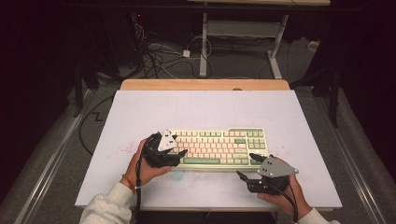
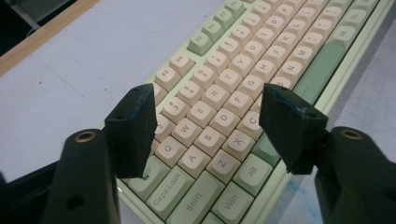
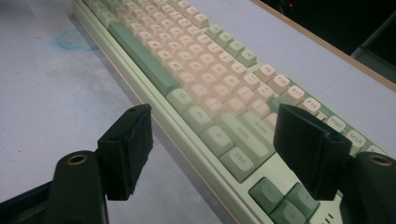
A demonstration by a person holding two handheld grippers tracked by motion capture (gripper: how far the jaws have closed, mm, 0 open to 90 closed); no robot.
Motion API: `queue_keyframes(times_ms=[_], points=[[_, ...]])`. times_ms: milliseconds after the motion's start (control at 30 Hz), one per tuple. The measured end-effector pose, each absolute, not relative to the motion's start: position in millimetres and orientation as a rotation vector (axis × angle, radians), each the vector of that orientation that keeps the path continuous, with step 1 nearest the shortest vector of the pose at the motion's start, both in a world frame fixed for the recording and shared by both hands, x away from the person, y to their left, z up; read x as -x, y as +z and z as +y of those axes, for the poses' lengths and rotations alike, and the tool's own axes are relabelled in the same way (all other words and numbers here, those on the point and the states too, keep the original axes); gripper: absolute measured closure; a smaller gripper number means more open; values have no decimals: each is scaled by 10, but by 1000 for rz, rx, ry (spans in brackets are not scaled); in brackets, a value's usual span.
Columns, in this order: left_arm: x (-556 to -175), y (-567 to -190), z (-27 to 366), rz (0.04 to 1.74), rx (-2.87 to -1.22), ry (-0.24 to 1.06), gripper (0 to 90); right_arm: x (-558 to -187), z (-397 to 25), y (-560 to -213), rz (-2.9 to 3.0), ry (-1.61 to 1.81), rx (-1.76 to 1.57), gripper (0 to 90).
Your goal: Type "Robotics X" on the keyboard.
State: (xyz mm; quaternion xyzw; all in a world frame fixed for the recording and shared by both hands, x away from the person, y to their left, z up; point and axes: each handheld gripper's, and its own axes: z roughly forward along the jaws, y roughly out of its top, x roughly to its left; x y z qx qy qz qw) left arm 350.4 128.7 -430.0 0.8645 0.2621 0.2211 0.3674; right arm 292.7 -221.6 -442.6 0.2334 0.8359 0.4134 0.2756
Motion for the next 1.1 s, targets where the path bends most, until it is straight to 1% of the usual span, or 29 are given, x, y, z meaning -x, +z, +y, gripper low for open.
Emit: queue_keyframes(times_ms=[67, 200, 433, 533, 600, 633, 700, 767, 900, 1033, 1100], points=[[-3480, -4296, 1279, 677, -2215, 577, 267, -2923, -2220, -4425, 2246, 1110, -631, 285], [-3413, -4292, 1268, 662, -2205, 577, 213, -2916, -2229, -4421, 2243, 1110, -635, 285], [-3308, -4271, 1209, 636, -2190, 573, 213, -2910, -2246, -4415, 2241, 1111, -632, 284], [-3281, -4267, 1179, 624, -2191, 556, 260, -2905, -2254, -4416, 2241, 1114, -637, 284], [-3265, -4263, 1162, 607, -2194, 547, 325, -2905, -2261, -4417, 2240, 1110, -639, 284], [-3261, -4260, 1157, 603, -2193, 533, 362, -2906, -2265, -4417, 2240, 1111, -638, 284], [-3253, -4254, 1149, 591, -2195, 517, 475, -2904, -2271, -4415, 2239, 1111, -639, 284], [-3247, -4248, 1151, 579, -2198, 498, 568, -2901, -2276, -4413, 2237, 1111, -641, 284], [-3230, -4250, 1135, 554, -2214, 480, 717, -2899, -2289, -4409, 2232, 1110, -642, 284], [-3218, -4257, 1112, 527, -2237, 464, 809, -2899, -2295, -4405, 2229, 1109, -644, 284], [-3219, -4264, 1099, 518, -2251, 454, 822, -2899, -2297, -4404, 2228, 1109, -646, 284]])
